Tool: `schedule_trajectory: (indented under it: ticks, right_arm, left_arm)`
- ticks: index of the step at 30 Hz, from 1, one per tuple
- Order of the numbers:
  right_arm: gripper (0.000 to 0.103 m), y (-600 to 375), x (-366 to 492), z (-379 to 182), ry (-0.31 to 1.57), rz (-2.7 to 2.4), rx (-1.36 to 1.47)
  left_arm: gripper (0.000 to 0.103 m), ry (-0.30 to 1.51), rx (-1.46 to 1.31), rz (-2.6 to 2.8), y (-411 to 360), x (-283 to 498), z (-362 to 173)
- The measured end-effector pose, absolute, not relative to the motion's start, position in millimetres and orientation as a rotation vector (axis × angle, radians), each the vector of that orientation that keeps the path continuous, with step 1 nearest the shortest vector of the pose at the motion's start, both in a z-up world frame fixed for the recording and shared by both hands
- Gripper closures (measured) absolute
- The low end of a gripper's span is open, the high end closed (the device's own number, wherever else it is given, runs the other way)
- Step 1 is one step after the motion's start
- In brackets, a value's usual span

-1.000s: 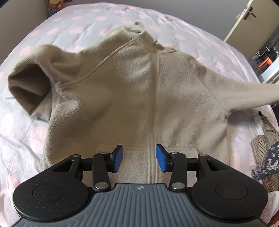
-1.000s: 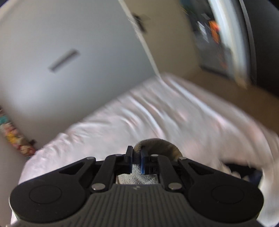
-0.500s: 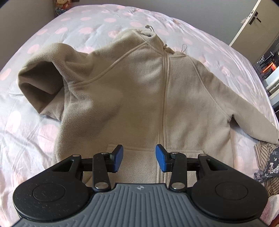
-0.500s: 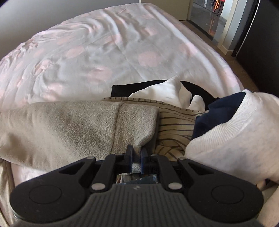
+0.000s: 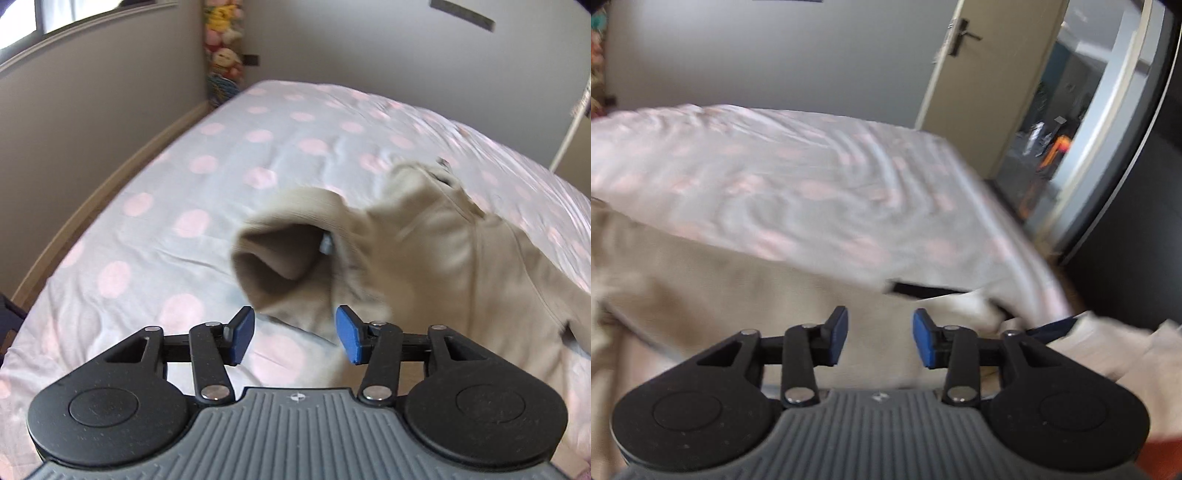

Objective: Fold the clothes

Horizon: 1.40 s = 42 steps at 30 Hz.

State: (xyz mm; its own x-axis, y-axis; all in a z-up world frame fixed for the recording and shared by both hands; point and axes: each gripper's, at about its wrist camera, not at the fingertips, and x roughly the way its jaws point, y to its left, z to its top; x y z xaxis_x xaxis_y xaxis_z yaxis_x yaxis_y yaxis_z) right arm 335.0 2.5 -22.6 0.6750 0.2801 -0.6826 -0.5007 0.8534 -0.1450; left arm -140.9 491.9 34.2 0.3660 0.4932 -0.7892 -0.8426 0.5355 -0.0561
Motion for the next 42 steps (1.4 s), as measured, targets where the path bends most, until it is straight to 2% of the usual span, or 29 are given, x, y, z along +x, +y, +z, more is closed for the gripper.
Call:
schedule_trajectory:
  ticks: [4,8,10,16,21,22,23,24,28,33,36,39,42]
  right_arm:
    - [0.052,57.1,282.0,-55.9,0.799,0.572,-0.196]
    - [0.052,104.8,241.4,-97.0,0.948,0.633,-0.042]
    - [0.051,120.8,225.6,-111.3,0.990,0.648,0.027]
    - [0.050,146.5,193.7,-141.1,0.948,0.661,-0.006]
    - [0.050,157.3,189.9,-140.2,0.892,0.652,-0.047]
    - [0.050,159.2,189.0,-140.7,0.883,0.652,-0.055]
    - [0.050,161.2,188.1,-141.8,0.875,0.654,-0.068]
    - [0.049,164.4,187.6,-143.5,0.870,0.654,-0.082]
    - [0.049,173.5,188.2,-151.8,0.879,0.653,-0.123]
    - [0.049,170.3,192.7,-158.2,0.898,0.653,-0.102]
    - [0.049,166.1,196.6,-159.8,0.907,0.652,-0.067]
    - [0.049,166.0,198.3,-161.3,0.911,0.655,-0.053]
    - [0.049,164.6,198.0,-161.2,0.908,0.667,-0.047]
  left_arm:
    - [0.050,0.759,-0.555,0.919,525.2,-163.0,16.1]
    - [0.042,0.727,-0.594,0.877,554.7,-173.2,-18.9]
    - [0.042,0.708,-0.624,0.868,568.3,-173.7,-39.3]
    - [0.042,0.671,-0.756,0.851,610.5,-163.9,-105.5]
    - [0.042,0.671,-0.785,0.821,623.7,-152.4,-137.8]
    - [0.053,0.664,-0.801,0.811,625.7,-151.1,-142.4]
    - [0.080,0.662,-0.817,0.806,627.3,-150.3,-145.2]
    - [0.092,0.662,-0.839,0.807,629.6,-150.0,-147.6]
    - [0.096,0.600,-0.805,0.877,639.2,-156.4,-123.0]
    - [0.097,0.424,-0.549,0.997,641.6,-162.5,-20.3]
    - [0.097,0.357,-0.363,0.965,615.2,-155.7,33.7]
    - [0.097,0.385,-0.210,0.867,572.1,-136.1,53.2]
    - [0.097,0.420,-0.113,0.721,525.5,-115.9,44.1]
